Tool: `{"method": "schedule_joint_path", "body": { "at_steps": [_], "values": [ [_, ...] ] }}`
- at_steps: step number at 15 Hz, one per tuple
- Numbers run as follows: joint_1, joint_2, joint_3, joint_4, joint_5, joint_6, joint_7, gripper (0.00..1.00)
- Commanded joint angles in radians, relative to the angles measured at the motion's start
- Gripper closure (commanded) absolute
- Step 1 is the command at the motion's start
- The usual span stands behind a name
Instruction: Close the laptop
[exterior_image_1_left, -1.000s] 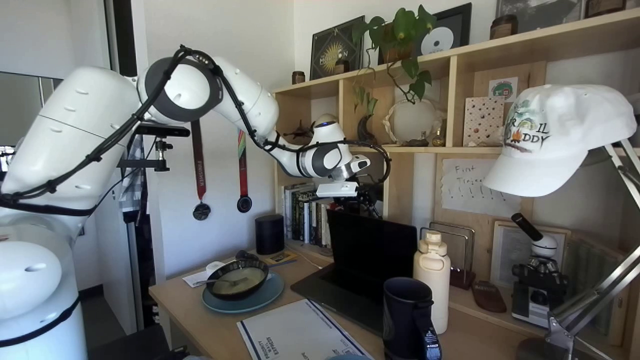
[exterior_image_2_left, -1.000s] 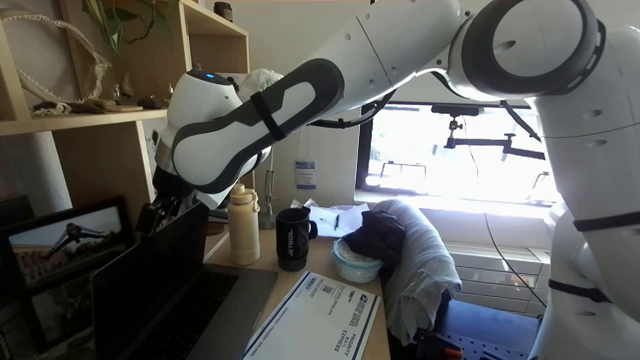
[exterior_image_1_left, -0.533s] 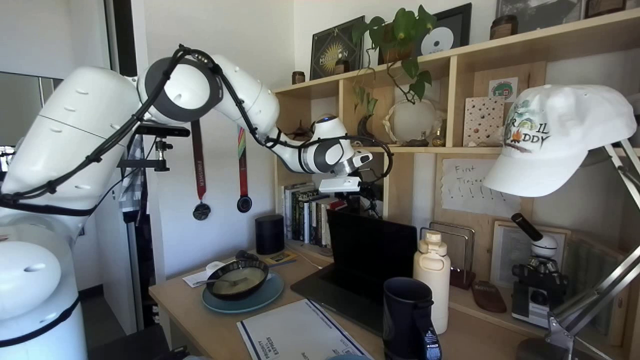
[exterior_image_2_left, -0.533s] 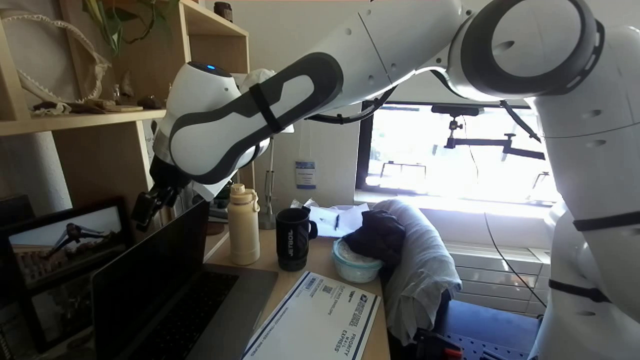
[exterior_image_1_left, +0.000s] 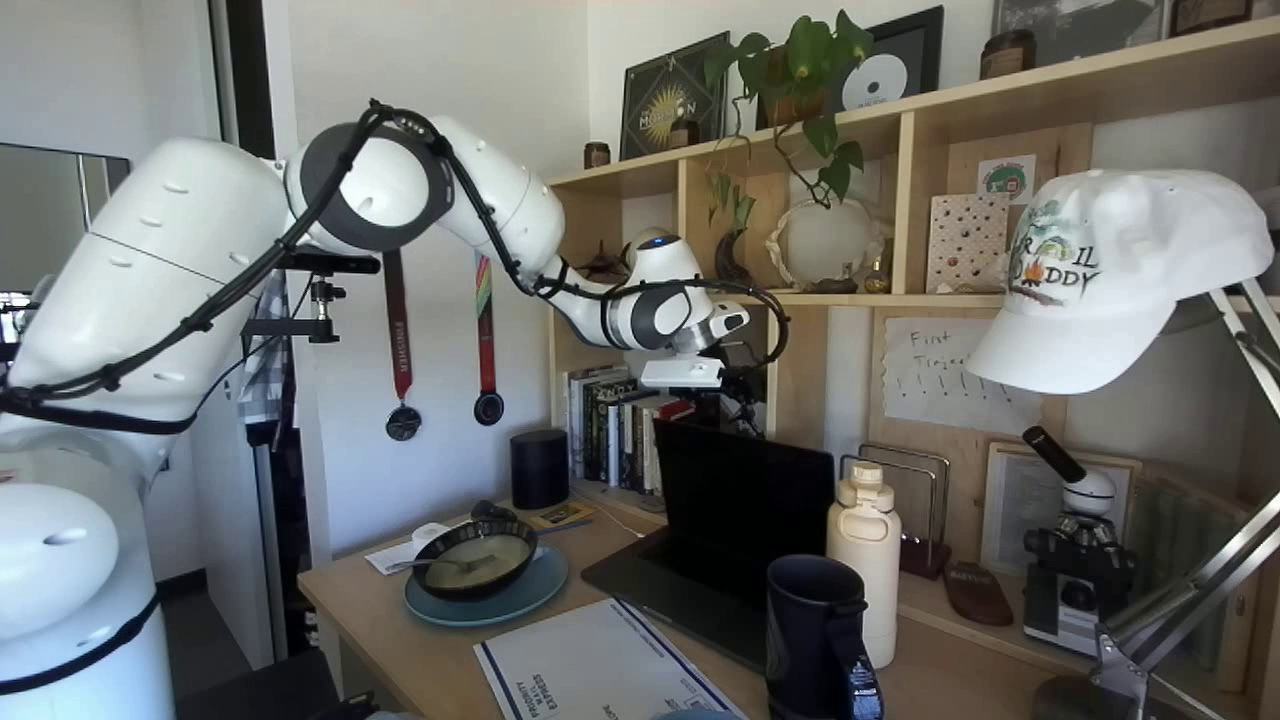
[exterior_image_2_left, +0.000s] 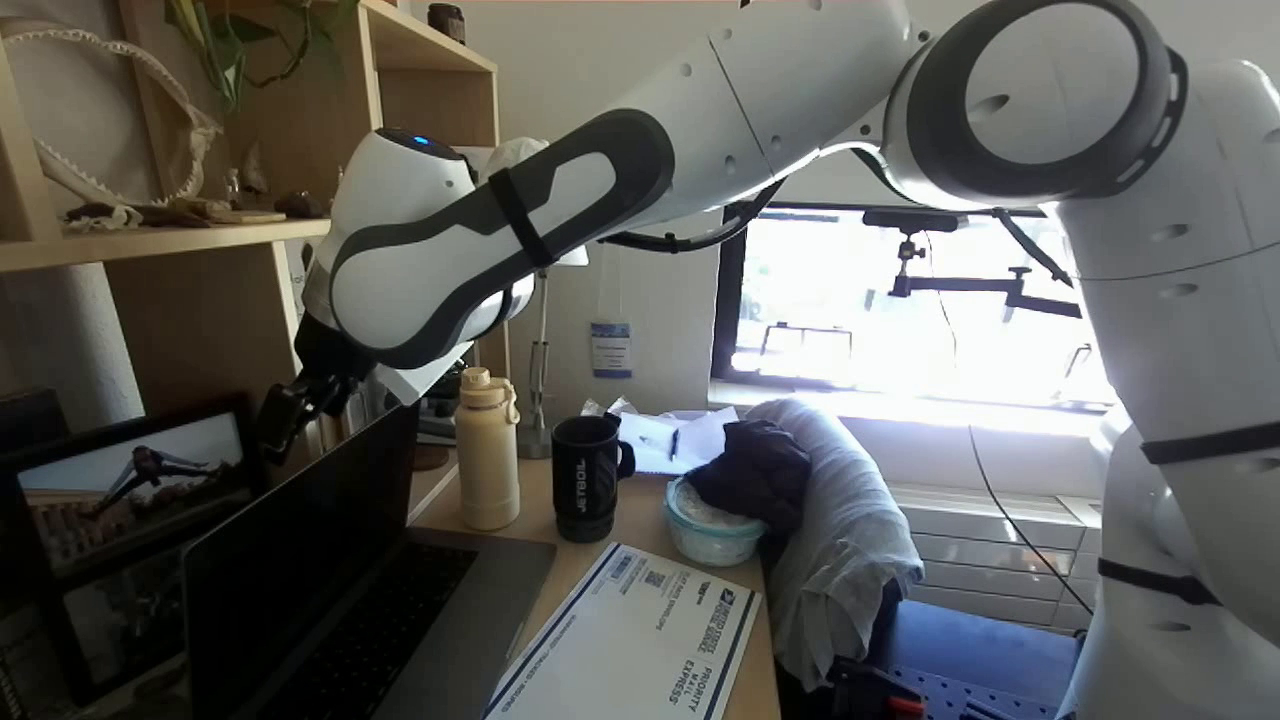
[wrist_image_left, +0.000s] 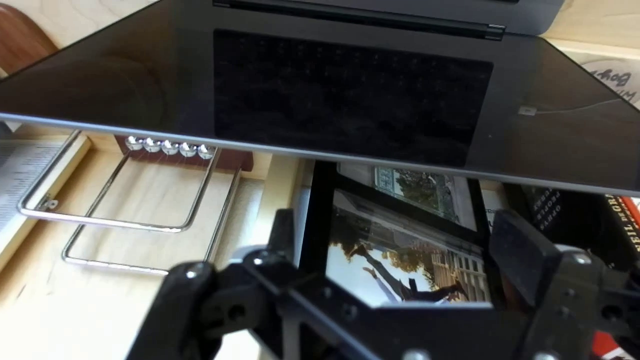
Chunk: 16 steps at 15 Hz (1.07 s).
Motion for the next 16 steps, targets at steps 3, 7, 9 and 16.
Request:
{"method": "schedule_joint_path", "body": {
  "at_steps": [3,7,9,16],
  "values": [
    [-0.029,0.058,0.033,0.024,0.036,0.020,-0.011,0.00],
    [-0.024,0.072,0.026,0.021,0.028,0.024,0.001,0.00],
    [-0.017,0.067,0.014,0.015,0.017,0.009,0.014,0.00],
    [0.013,-0.011,-0.045,-0.047,-0.055,-0.150,0.080,0.00]
  ]
}}
